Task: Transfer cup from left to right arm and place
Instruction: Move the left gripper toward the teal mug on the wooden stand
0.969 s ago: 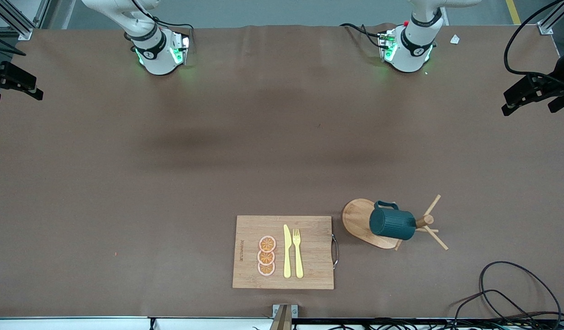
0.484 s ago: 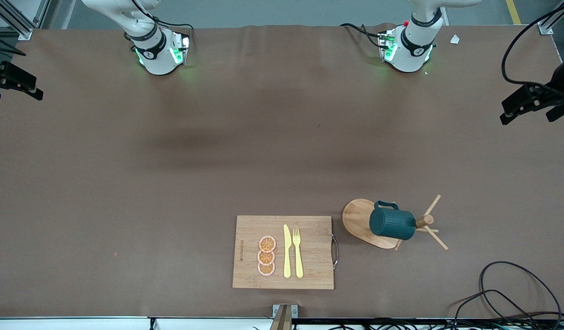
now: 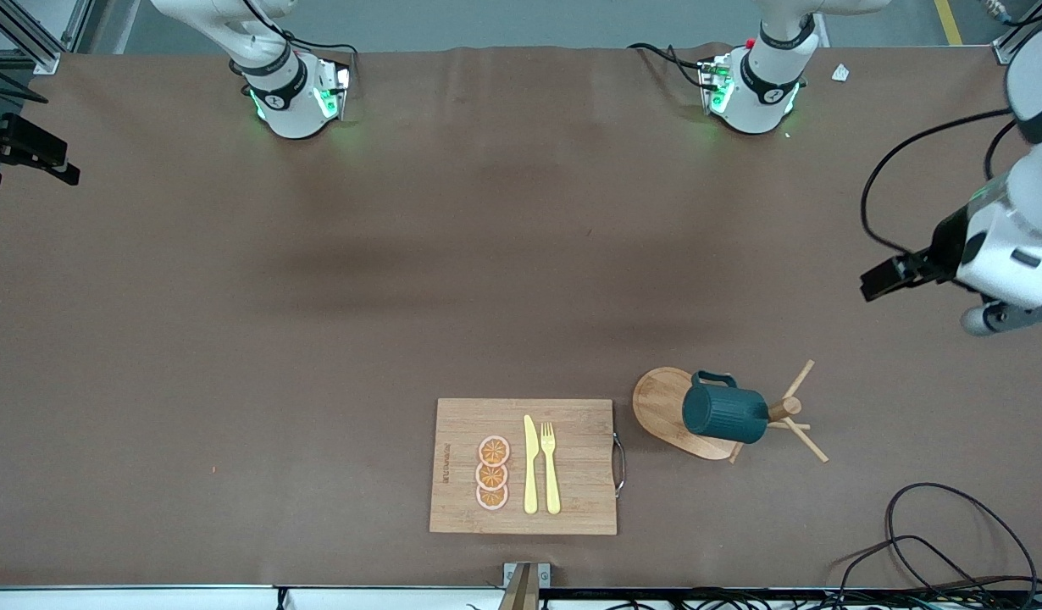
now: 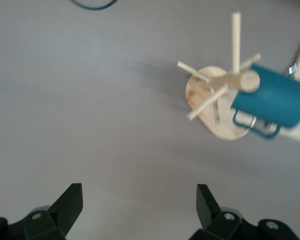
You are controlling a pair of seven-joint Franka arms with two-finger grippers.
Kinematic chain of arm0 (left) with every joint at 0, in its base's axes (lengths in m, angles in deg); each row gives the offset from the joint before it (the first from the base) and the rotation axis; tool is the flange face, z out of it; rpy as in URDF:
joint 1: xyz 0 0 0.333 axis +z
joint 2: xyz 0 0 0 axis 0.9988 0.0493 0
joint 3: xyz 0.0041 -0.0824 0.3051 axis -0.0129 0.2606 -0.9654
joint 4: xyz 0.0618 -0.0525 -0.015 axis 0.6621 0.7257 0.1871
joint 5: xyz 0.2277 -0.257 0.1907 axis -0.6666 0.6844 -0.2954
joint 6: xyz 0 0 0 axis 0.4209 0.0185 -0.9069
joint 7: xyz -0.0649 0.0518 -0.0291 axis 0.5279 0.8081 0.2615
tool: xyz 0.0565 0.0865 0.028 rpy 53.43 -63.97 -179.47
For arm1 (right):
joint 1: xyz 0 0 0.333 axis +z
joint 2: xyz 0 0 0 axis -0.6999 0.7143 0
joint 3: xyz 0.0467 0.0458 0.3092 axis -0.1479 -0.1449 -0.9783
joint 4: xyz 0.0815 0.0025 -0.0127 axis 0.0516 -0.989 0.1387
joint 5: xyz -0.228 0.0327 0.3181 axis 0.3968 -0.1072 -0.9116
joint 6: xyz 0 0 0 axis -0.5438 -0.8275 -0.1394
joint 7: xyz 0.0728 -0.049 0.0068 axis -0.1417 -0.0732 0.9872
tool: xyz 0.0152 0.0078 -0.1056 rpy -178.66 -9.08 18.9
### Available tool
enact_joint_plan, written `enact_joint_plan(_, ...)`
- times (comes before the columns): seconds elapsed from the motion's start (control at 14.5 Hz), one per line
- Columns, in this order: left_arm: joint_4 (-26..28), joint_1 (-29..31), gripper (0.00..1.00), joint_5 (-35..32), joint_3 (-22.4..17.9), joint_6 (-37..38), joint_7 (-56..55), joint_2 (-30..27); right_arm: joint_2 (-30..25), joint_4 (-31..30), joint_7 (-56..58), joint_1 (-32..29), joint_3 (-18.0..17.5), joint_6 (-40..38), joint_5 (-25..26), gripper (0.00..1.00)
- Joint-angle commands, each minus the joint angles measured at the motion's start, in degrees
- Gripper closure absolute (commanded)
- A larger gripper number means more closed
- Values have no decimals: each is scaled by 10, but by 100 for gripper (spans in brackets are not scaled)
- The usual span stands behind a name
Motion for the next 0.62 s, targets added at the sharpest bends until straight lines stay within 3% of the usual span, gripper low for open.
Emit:
enact_joint_plan(0.0, -14, -1, 0, 29, -2, -28, -139, 27, -11, -9, 7, -7, -4, -2, 2, 0)
enact_joint_plan(0.55, -16, -6, 0, 130, 17, -167, -431, 75, -10, -8, 7, -8, -4, -2, 2, 0)
